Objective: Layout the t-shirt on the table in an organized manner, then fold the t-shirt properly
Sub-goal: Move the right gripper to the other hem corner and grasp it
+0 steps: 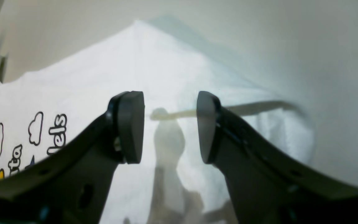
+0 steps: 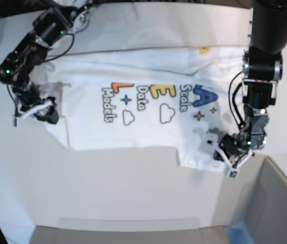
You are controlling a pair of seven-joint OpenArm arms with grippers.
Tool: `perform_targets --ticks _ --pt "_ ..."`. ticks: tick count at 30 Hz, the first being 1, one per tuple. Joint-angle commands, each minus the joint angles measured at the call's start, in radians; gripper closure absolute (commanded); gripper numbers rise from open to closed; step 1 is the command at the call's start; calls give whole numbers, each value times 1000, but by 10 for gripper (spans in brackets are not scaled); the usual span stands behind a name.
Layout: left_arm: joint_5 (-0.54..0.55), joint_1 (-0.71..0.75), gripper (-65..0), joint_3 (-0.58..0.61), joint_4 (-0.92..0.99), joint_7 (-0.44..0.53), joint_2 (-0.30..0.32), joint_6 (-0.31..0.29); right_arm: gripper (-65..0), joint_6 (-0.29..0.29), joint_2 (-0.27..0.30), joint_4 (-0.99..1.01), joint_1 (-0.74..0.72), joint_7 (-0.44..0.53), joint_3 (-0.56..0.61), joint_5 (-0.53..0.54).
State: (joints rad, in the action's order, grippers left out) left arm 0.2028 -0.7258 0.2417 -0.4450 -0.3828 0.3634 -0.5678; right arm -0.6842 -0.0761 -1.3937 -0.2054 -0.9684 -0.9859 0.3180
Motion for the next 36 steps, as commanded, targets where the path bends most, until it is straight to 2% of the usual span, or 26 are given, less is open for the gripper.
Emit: perform_targets --ticks 1,3,7,11,13,18,21,26,30,36 --pt "-19 -7 -100 2 1 -51 6 -5 -269 -14 9 -20 -27 26 2 36" --pt "-19 -7 -100 0 1 -60 6 -5 -269 25 0 -42 -19 26 2 37" --pt "-19 -7 -100 -3 1 -68 6 -5 -269 31 -1 -125 10 26 15 28" --pt "-19 -7 -100 -3 1 -68 7 -5 -269 39 40 -237 48 22 132 -43" --pt "-19 -7 -100 -3 1 -68 6 -5 -269 41 81 -309 85 19 253 -142" --pt "-19 -7 -100 -5 1 -63 4 -5 -269 41 190 -398 171 12 645 -460" --pt "-19 -7 -100 -5 1 -61 4 -5 -269 30 233 -395 165 -48 778 -604" --pt "-16 -7 -100 -5 1 -60 4 -5 -269 30 270 -367 103 -62 816 -626" --pt "-16 -7 -100 -6 1 -60 3 -5 -269 30 296 -252 47 -62 867 -627" --pt "-16 -7 -100 -6 1 -60 3 -5 -269 33 287 -186 19 -54 882 -627"
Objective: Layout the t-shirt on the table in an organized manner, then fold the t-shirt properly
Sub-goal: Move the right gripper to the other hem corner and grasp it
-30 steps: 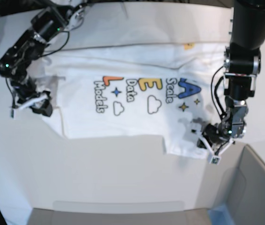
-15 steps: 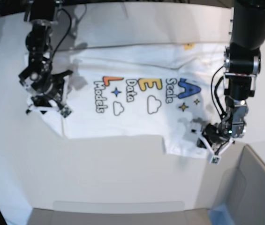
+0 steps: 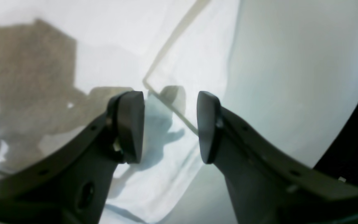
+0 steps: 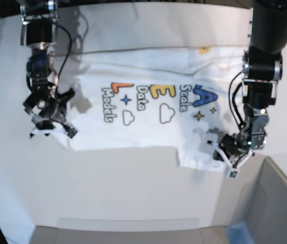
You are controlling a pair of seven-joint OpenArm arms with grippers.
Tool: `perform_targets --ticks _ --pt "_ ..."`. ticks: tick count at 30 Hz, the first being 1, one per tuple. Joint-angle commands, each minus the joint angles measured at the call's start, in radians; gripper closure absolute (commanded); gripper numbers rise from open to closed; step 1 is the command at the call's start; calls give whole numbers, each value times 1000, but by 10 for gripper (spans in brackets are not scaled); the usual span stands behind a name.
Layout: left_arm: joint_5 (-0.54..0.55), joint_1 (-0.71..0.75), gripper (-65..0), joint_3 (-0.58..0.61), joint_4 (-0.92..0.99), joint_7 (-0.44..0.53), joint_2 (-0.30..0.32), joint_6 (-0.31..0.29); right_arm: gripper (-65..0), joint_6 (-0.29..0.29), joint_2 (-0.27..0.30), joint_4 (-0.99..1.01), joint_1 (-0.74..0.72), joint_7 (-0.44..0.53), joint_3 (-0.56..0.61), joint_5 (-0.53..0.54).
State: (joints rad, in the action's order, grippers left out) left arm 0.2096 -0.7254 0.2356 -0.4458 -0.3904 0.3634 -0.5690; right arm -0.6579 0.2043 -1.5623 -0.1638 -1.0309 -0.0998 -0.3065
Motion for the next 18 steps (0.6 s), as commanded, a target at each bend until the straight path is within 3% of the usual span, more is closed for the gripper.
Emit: perform_targets --ticks 1,18 --pt "-23 -7 -100 0 2 -52 3 -4 -269 8 7 -16 -23 8 -4 -3" --pt "-22 -7 -100 0 2 -55 3 -4 -261 11 8 107 -76 80 -1 -3"
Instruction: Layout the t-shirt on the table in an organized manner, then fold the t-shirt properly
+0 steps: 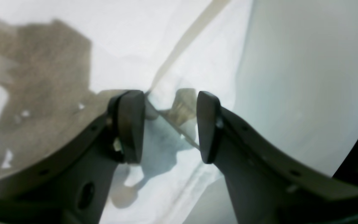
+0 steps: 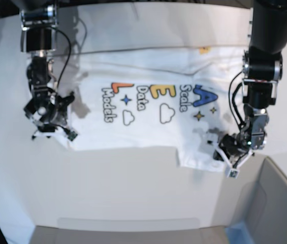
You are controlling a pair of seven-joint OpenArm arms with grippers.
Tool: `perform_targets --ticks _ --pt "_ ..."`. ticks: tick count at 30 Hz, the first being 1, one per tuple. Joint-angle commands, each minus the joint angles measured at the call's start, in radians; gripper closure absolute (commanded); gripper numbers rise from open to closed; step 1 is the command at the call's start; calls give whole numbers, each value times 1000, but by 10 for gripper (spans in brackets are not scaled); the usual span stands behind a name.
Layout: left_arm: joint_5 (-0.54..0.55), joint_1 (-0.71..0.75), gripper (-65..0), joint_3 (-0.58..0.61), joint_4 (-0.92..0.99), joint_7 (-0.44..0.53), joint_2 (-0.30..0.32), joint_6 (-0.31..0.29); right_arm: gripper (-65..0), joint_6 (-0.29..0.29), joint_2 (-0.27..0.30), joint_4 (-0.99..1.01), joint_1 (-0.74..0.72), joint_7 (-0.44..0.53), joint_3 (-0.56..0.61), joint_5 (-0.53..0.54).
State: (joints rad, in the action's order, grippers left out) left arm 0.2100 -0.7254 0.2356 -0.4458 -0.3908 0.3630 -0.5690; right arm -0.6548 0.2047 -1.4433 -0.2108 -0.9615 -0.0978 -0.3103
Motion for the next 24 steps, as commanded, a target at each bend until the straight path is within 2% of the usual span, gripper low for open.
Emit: perform_targets --ticks 1,11,16,20,24 --pt "-22 -7 -100 0 2 -55 3 -4 -252 8 9 -4 -34 11 -3 1" --pt "-22 7 -100 0 2 -55 3 -4 -106 11 23 25 -69 11 -7 0" --pt "-22 7 -100 0 2 -55 3 -4 0 13 23 25 -69 9 -7 0" --pt "-22 7 -100 0 2 -56 3 -4 0 13 23 19 -69 6 -7 -7" --pt "-22 7 -100 0 2 -61 3 -4 0 13 11 -6 -65 6 -7 -105"
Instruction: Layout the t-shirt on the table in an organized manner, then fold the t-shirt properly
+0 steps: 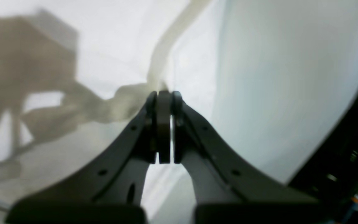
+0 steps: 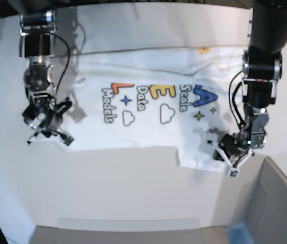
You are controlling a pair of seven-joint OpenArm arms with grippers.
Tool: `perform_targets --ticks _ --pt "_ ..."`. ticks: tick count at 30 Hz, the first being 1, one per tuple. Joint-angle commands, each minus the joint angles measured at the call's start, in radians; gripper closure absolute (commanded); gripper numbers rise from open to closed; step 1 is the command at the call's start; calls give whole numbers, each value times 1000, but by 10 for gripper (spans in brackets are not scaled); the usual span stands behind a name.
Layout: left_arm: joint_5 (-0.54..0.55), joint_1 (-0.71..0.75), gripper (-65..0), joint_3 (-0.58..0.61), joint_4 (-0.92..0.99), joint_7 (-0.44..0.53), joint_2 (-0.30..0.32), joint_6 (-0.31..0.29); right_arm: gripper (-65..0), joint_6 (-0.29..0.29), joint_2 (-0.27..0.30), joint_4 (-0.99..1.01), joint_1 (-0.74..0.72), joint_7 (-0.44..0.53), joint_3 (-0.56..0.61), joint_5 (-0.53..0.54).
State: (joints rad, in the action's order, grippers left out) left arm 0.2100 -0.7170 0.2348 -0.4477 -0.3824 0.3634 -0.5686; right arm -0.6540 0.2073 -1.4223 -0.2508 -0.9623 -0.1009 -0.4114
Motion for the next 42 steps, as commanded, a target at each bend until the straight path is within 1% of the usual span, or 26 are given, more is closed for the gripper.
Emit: perform_targets --ticks 1,3,6,9,12,16,19,20,22,25,30,32,34,37,39,40,42 --pt "-22 -2 -100 1 3 -71 3 -4 0 12 -1 -44 -22 7 -4 -20" --pt "-22 -2 -99 1 2 -73 3 -4 0 9 -21 -87 -11 6 -10 -50" --pt "-22 -2 -99 -1 -16 -82 3 -6 0 1 -33 -147 25 6 -32 -60" --pt "-22 1 -98 -1 -92 -131 4 -6 0 1 -45 -176 49 6 -49 -59" --pt "-22 44 -92 -5 -217 -203 7 -6 0 1 -62 -196 72 7 -72 -56" --pt "-24 124 -70 -91 -428 -287 9 -6 0 -3 -75 -239 94 7 -115 -56" --pt "-25 181 -71 -147 -558 -341 9 -6 0 -44 -76 -279 101 7 -135 -56" --pt "-25 196 -71 -162 -596 -359 9 -6 0 -44 -84 -292 109 7 -150 -54" --pt "-25 218 -71 -193 -655 -384 10 -6 0 -44 -108 -318 110 7 -193 -54" --pt "-25 245 -71 -243 -730 -415 10 -6 0 -44 -128 -355 110 7 -237 -54" --pt "-27 253 -76 -254 -767 -424 16 -6 0 -44 -134 -361 115 7 -244 -54" --pt "-27 253 -110 -254 -762 -413 19 -6 0 -44 -139 -361 117 7 -242 -56" --pt "-27 247 -171 -254 -741 -412 18 -4 0 -44 -141 -361 117 7 -239 -57" --pt "-27 205 -317 -249 -710 -410 18 -3 0 -44 -141 -361 117 7 -236 -59" --pt "-27 162 -396 -209 -675 -412 19 -1 0 -44 -141 -358 117 7 -236 -59" --pt "-27 152 -407 -200 -656 -409 19 -1 0 -44 -141 -358 117 7 -236 -59" --pt "-27 133 -405 -183 -615 -373 21 -1 0 -44 -141 -358 118 7 -236 -59"
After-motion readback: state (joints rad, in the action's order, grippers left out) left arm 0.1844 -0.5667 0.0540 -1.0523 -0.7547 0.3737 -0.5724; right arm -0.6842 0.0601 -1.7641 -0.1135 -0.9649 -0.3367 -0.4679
